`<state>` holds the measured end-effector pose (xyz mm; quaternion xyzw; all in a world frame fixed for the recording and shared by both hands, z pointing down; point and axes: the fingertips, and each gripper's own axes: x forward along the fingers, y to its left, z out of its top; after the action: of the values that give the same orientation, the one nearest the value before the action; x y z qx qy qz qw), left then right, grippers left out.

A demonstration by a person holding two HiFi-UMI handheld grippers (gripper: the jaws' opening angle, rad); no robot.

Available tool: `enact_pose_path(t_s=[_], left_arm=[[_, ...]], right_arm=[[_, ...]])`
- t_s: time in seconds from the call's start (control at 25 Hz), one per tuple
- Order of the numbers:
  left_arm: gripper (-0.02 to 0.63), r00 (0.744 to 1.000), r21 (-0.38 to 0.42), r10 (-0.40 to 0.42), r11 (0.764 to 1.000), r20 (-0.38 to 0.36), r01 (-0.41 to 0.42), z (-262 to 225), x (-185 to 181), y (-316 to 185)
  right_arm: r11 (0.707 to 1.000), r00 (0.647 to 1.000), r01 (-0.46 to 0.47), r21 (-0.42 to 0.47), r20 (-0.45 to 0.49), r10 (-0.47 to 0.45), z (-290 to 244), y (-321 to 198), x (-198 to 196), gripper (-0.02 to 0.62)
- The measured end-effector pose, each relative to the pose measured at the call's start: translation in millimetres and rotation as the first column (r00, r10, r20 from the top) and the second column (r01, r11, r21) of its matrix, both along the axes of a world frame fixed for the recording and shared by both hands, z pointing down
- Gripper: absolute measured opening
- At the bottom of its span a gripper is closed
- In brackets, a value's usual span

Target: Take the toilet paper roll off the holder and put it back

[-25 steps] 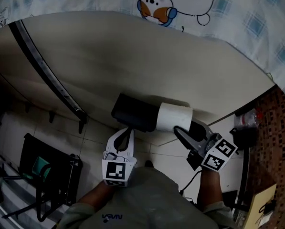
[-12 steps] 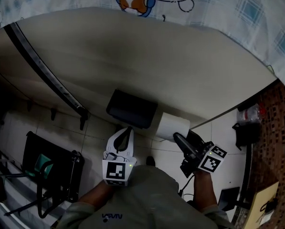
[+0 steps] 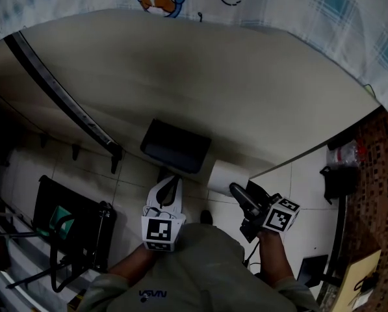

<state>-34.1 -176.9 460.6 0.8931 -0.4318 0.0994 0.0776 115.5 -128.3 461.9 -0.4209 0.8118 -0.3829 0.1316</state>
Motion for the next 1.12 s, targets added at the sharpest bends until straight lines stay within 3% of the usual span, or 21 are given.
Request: enact_pose_path(t_s=[0.32, 1.12], left_arm=[[0.006, 0.999, -0.013, -0.037, 0.999, 0.008, 0.037, 15, 1, -2], [0.006, 0.998, -0.043, -0.055, 0.997, 0.025, 0.056, 29, 5, -5]], right_arm=[[0.999, 0.998, 0.014, -0.031, 0.057, -0.012, 13, -6, 4, 0.170], [0.999, 0.998, 0.031, -0.045, 0.064, -0.028, 18, -13, 5, 0.169]])
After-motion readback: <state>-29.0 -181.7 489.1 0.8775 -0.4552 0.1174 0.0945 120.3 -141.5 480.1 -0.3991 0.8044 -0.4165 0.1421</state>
